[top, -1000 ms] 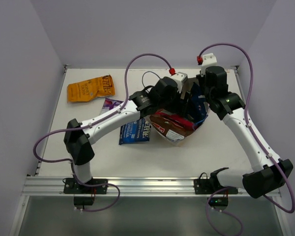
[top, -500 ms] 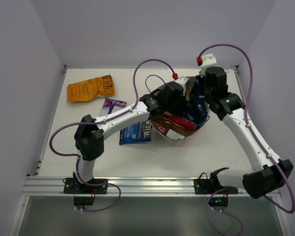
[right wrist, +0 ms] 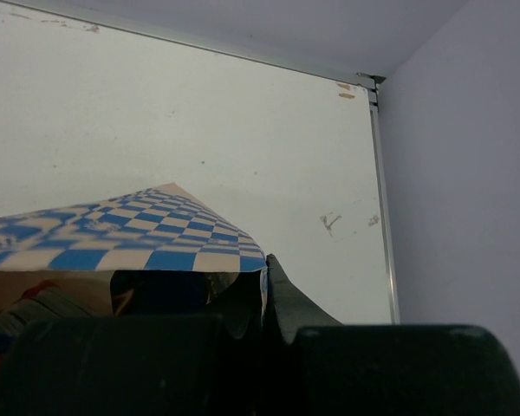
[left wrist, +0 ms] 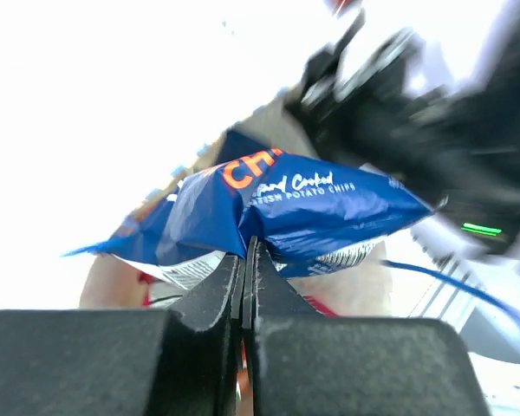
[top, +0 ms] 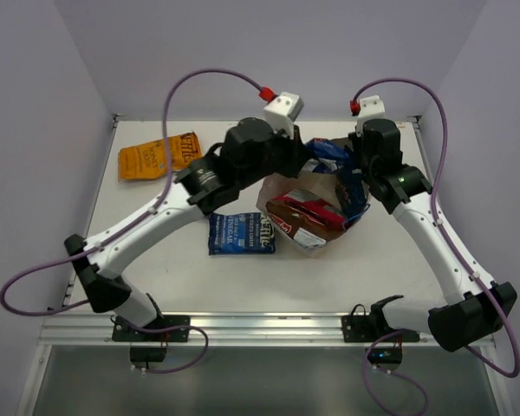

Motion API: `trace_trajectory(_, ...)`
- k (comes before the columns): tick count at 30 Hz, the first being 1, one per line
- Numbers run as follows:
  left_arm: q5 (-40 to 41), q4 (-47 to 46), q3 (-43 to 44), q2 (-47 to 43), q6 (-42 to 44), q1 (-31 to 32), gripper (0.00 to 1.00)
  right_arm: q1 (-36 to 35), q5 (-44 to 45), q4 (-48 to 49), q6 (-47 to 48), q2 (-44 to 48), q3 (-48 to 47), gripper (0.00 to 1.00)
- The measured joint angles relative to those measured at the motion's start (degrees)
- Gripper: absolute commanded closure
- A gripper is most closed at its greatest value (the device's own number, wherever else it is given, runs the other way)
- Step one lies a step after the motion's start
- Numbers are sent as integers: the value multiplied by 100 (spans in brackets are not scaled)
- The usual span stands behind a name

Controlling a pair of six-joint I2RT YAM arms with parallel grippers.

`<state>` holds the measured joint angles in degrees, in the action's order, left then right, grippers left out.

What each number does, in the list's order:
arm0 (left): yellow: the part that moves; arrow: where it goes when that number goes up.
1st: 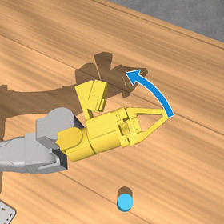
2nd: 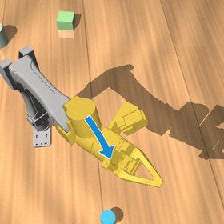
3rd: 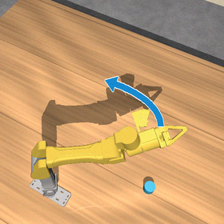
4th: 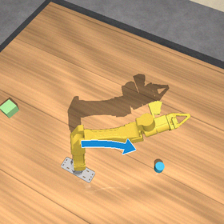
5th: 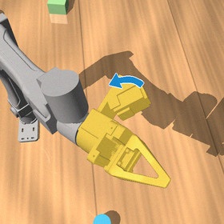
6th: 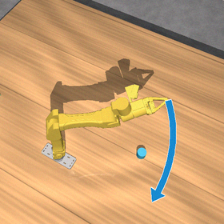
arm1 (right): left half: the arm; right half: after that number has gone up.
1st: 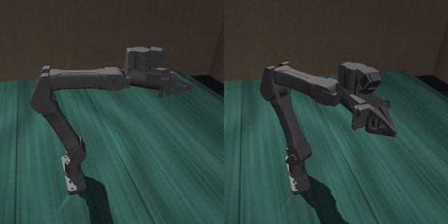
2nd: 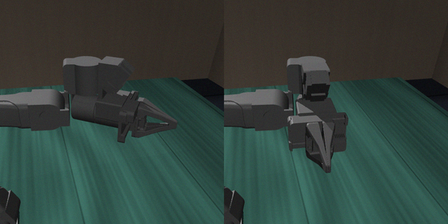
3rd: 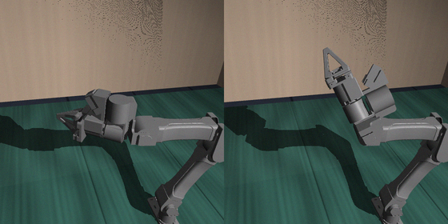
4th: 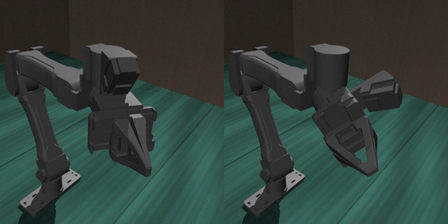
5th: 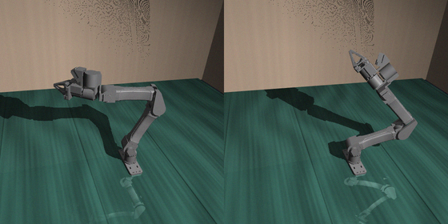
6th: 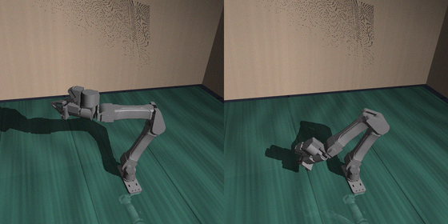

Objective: Take the snacks out of the paper bag

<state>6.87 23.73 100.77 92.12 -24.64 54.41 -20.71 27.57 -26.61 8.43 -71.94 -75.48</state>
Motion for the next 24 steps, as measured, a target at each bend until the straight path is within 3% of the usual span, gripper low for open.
trace_trajectory(7, 988, 385, 192, -1589, 527, -157, 100, 164, 140, 13, -4, 0, 20, 100)
trace_trajectory(12, 1567, 623, 186, -2035, 876, -1215, 100, 197, 162, 44, -2, 0, 59, 100)
trace_trajectory(18, 1488, 326, -581, -1797, 1178, -2448, 100, 203, 164, 57, 0, 0, 96, 100)
trace_trajectory(24, 739, -365, -1130, -568, 1178, -3130, 100, 203, 138, 68, -7, 0, 109, 100)
